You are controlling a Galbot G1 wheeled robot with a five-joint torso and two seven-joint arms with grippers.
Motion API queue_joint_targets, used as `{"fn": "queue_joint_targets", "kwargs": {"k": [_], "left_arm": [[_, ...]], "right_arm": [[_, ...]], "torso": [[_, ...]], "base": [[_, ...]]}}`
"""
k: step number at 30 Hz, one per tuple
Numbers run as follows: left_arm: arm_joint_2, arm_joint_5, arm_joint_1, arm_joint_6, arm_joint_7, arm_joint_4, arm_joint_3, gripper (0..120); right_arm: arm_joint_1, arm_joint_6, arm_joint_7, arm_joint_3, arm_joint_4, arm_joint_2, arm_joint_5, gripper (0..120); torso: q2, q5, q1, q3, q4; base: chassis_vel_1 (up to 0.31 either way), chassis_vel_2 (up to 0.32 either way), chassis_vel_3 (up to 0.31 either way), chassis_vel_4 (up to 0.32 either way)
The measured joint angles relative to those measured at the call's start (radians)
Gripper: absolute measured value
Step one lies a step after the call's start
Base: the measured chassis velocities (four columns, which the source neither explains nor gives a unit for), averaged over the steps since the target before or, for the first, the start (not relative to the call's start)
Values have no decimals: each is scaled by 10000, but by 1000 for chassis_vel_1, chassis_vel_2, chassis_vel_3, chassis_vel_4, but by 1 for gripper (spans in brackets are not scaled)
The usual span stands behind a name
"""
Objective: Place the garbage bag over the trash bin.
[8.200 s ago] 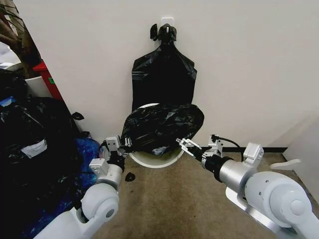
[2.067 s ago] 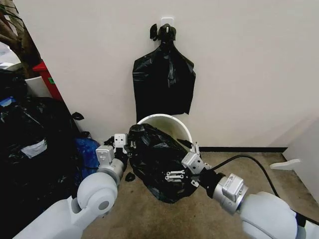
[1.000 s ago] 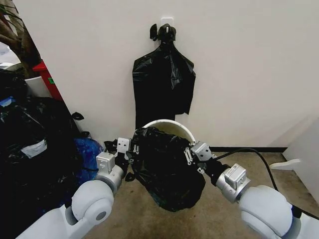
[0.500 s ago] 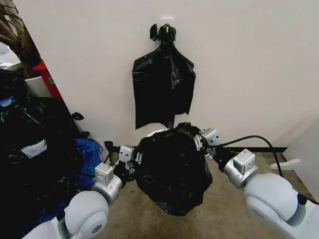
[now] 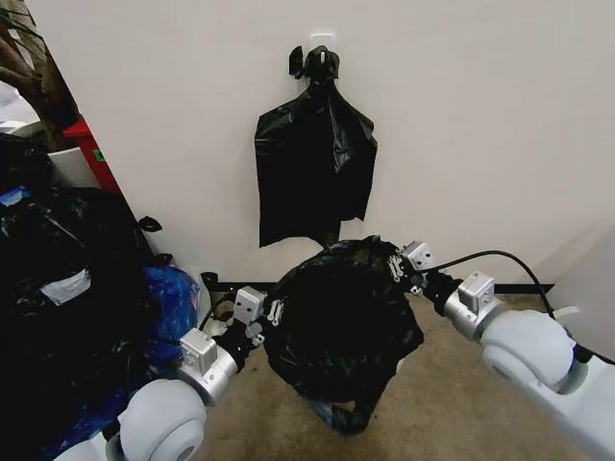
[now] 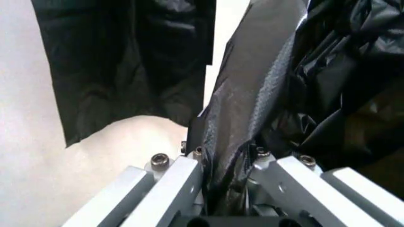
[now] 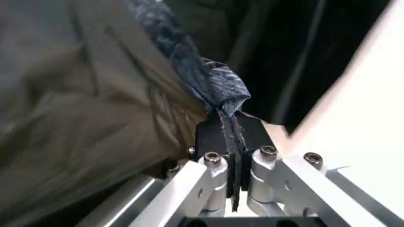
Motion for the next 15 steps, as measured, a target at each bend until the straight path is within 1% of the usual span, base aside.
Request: {"fn": "queue_joint_targets", "kwargs": {"k": [2, 6, 8, 9, 10, 12, 15], "left_arm": [[-4, 1, 6, -11, 9, 0, 0, 2], [-51, 4, 68, -166, 100, -8, -2, 1], [-77, -6, 116, -314, 185, -8, -4, 1], [-96, -88, 154, -445, 245, -7, -5, 2], [-96, -88, 154, -445, 245, -7, -5, 2], [-141, -378, 192, -625, 279, -8, -9, 1], [-231, -1009, 169, -929, 280, 8, -11, 2]], "right_arm": [[19, 60, -110, -8, -51, -5, 15, 0], [151, 485, -831, -102, -416, -14, 145, 0], [248, 862, -1377, -169, -732, -4, 204, 0], [330, 1303, -1870, -198, -1043, 18, 158, 0], [330, 1303, -1870, -198, -1043, 18, 158, 0], [444, 2262, -2637, -223, -1584, 41, -204, 0], [451, 2905, -2990, -244, -2005, 153, -458, 0]], "torso": [[0, 0, 0, 0, 0], [0, -1, 0, 0, 2], [0, -1, 0, 1, 2], [0, 0, 0, 0, 2], [0, 0, 0, 0, 2], [0, -1, 0, 1, 2], [0, -1, 0, 0, 2]], "base": [[0, 0, 0, 0], [0, 0, 0, 0], [0, 0, 0, 0], [0, 0, 0, 0], [0, 0, 0, 0], [0, 0, 0, 0], [0, 0, 0, 0]]}}
